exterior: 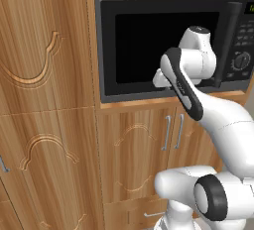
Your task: Open the microwave door.
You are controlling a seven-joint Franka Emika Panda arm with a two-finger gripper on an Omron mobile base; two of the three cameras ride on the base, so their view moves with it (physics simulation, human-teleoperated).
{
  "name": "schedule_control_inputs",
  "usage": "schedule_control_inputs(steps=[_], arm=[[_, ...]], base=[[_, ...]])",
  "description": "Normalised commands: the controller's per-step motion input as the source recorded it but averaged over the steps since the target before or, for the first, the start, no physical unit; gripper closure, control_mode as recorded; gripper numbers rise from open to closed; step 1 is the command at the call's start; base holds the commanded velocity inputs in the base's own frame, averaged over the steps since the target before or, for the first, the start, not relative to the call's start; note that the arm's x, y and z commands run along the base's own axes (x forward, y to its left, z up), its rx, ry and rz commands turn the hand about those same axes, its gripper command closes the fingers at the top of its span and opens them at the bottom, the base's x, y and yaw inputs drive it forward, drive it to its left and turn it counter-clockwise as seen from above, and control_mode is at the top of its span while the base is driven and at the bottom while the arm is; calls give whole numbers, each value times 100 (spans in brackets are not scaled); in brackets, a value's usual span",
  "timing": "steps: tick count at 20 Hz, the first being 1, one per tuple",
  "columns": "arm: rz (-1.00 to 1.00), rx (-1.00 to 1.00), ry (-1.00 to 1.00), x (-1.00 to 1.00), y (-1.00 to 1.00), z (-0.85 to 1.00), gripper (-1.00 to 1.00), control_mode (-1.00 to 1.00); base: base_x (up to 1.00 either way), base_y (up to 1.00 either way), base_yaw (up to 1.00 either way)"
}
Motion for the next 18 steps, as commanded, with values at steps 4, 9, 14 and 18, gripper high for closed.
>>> schedule_control_inputs(steps=[4,9,14,18], arm=[[0,0,-2,-7,0,-1,-100,-100],[-2,-1,-53,-92,-16,30,-100,-100],[-1,0,-84,-89,-65,66,-100,-100],[0,0,-72,-54,-100,46,-100,-100]], base=[[0,0,0],[0,0,0],[0,0,0],[0,0,0]])
